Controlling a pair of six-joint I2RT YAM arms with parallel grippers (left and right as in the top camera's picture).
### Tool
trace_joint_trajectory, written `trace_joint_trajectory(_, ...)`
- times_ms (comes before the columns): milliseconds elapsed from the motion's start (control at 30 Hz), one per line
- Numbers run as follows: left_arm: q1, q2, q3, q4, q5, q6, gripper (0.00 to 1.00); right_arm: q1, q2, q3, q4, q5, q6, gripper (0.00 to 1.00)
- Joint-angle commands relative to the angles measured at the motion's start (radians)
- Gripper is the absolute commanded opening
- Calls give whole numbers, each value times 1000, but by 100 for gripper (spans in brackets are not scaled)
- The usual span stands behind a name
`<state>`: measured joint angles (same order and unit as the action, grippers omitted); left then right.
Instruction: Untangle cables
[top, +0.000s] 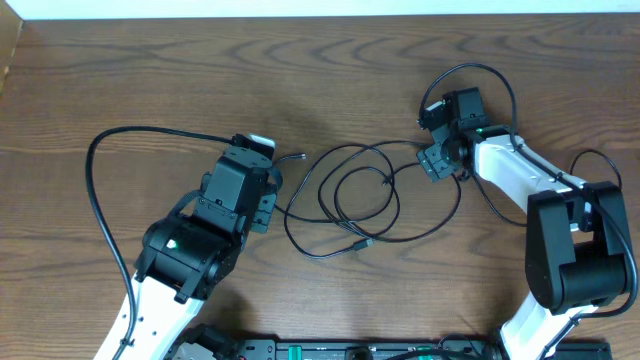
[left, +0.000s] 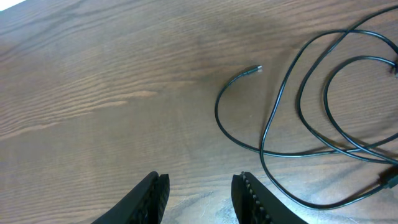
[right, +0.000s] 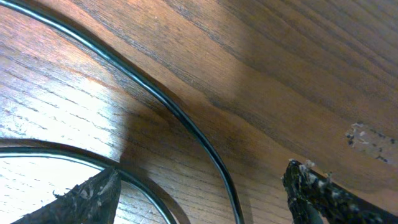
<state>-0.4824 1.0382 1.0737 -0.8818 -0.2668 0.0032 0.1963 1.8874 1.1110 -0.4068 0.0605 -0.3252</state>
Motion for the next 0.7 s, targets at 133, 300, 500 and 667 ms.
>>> trace_joint_trajectory(133, 4, 2, 3, 0, 6, -5, 39, 0, 76, -11, 3, -46, 15, 71)
trace_joint_trajectory(300, 4, 2, 3, 0, 6, -5, 39, 0, 144, -11, 22, -45, 93, 68)
trace_joint_trajectory(500, 4, 2, 3, 0, 17, -5, 39, 2, 236, -11, 50, -66, 164, 69)
trace_joint_trajectory(667, 4, 2, 3, 0, 17, -5, 39, 2, 278, -11, 61, -105, 164, 68)
